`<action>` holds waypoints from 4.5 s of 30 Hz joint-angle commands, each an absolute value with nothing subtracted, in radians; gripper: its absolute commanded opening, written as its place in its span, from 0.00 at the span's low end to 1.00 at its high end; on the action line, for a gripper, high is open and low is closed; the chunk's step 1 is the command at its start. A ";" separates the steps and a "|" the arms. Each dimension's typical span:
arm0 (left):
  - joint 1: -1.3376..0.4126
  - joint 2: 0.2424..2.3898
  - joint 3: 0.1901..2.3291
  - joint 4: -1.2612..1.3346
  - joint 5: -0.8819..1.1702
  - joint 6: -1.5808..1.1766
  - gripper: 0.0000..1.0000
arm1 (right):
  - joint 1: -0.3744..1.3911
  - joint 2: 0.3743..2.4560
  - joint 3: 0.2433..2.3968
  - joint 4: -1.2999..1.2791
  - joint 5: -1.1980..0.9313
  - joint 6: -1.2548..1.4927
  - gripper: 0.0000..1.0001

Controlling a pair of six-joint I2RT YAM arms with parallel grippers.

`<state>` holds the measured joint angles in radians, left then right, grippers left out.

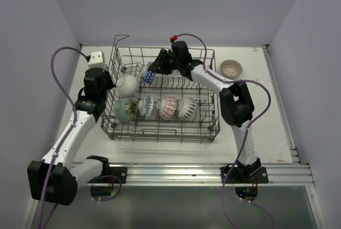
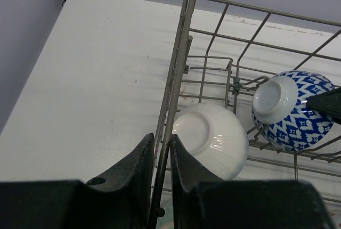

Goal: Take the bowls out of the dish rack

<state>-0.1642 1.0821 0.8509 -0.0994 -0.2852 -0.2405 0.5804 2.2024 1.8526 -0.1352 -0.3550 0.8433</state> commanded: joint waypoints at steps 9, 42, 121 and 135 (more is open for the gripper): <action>-0.179 1.066 0.828 -0.112 -0.267 -0.253 0.00 | 0.600 2.108 1.686 0.410 -0.543 1.019 0.05; -0.187 1.068 0.836 -0.140 -0.353 -0.236 0.00 | 0.330 1.629 1.784 -0.389 -0.214 0.514 0.00; -0.207 1.022 0.818 -0.097 -0.253 -0.202 0.00 | 0.405 1.525 1.637 -0.586 -0.058 0.394 0.77; -0.212 1.011 0.815 -0.094 -0.249 -0.196 0.00 | 0.621 1.338 1.183 -0.428 -0.134 0.609 0.69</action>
<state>-0.1860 1.0275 0.8223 -0.1211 -0.2836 -0.1719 0.5995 1.4151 1.1969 -0.5266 -0.1345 0.5446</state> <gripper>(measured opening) 0.132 0.691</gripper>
